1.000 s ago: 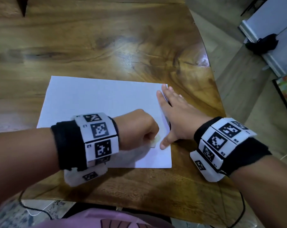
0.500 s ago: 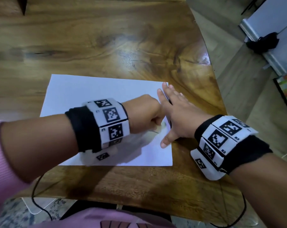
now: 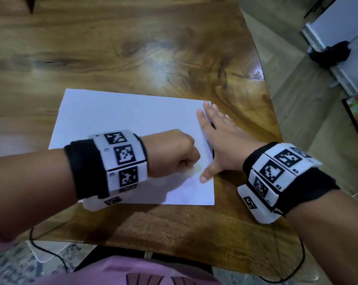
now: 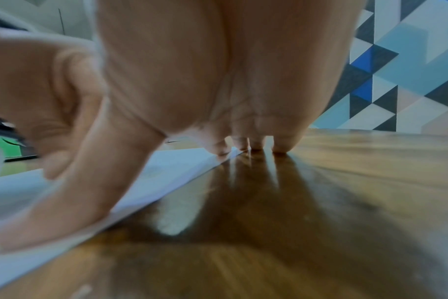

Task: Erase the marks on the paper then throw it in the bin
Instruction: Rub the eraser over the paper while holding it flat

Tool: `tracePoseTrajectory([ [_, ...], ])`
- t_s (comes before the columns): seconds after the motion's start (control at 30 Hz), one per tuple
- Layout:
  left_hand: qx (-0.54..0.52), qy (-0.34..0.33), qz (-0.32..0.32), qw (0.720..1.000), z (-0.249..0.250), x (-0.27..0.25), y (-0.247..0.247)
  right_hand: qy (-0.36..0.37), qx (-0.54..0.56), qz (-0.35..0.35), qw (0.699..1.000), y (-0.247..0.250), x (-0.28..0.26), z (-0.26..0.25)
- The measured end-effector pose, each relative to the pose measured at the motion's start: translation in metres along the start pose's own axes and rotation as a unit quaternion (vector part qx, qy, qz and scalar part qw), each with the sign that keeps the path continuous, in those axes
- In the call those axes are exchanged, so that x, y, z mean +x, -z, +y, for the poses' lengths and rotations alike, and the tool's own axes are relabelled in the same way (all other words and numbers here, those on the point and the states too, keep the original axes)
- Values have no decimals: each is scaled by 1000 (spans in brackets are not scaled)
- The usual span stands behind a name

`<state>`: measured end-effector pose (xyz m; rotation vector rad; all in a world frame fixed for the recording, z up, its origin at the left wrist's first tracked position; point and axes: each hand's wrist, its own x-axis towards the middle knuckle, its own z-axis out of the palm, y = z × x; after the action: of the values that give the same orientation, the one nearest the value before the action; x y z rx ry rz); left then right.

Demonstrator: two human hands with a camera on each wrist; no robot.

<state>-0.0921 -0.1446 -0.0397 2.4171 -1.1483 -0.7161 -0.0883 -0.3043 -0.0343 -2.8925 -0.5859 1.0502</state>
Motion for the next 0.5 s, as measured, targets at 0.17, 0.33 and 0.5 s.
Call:
tracePoseTrajectory([
  [0.17, 4, 6, -68, 998, 0, -12, 1, 1, -4, 1, 1000, 0, -1, 0],
  [0.33, 9, 9, 21, 1000, -5, 2, 4, 0, -3, -3, 1000, 1, 0, 0],
  [0.5, -26, 12, -106, 994, -10, -18, 3, -3, -4, 0, 1000, 0, 0, 0],
])
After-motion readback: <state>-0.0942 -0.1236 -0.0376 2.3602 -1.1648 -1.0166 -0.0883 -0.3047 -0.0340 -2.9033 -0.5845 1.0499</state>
